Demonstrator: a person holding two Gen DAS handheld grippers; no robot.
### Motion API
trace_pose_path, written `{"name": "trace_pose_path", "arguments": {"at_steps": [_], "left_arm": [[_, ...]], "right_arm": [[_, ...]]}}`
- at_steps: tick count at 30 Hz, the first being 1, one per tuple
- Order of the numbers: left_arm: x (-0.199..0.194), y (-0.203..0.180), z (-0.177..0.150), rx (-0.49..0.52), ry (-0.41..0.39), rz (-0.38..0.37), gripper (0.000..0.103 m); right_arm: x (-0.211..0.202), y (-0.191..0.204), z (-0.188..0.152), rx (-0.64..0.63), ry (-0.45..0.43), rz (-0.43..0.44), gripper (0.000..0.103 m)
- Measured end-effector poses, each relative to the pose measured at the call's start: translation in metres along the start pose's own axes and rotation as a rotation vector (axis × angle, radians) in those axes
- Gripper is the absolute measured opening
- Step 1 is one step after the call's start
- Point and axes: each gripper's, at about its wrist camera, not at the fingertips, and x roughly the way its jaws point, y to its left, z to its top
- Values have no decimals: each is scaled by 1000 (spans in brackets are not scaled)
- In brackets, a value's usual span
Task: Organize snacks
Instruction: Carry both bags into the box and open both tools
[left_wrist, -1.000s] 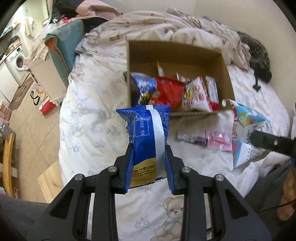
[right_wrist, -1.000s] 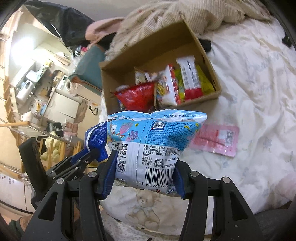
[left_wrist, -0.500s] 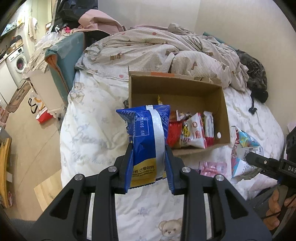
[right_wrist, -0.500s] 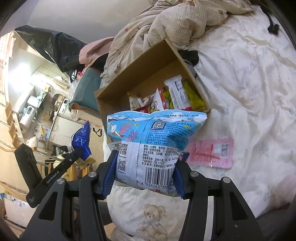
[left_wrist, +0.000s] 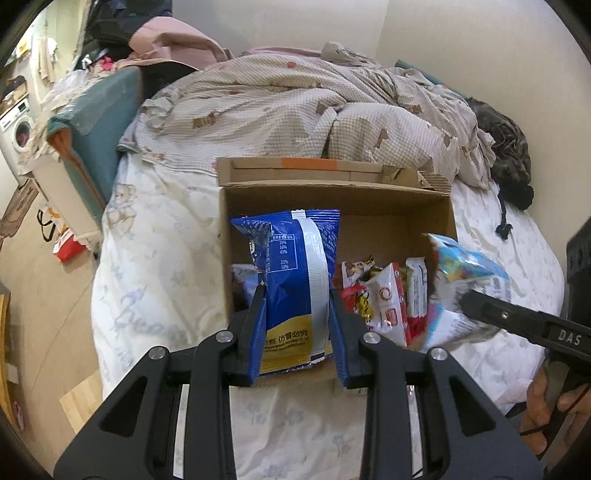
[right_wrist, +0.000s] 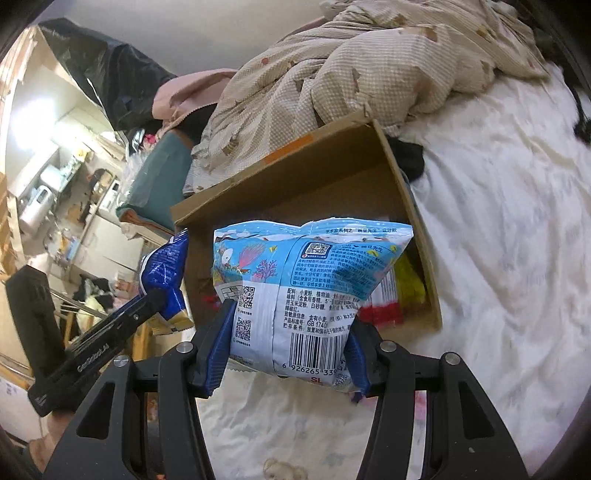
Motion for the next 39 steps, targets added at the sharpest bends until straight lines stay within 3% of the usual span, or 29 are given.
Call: {"name": "trace_pose_path", "arguments": {"at_steps": [8,16,28,31,32,33,37,39], "left_arm": [[34,-1,11,17,-9,11,27],[51,-6,11,55,-23,33,27],[52,-3,14,34,-51,44,28],[47,-2,15,11,-58,20,29],[45,-2,14,6,-66,15,29],[42,-1,15,2,-82,11,35],[31,0,15,-11,-130,43,87],[29,1,15,-22,-140,35,88]], "right_arm": [[47,9,33,-102,40,-69,56],[78,6,45,-121,80,-108,56],[69,-4,52,-44,27,-18,58],[67,-5,53,-31,23,-13,68],[67,-3,54,-41,22,-20,82],[66,1,55,-66,15,-29,93],[59,9,55,-133,-22,-72,95],[59,6,55,-120,-14,-73,95]]}}
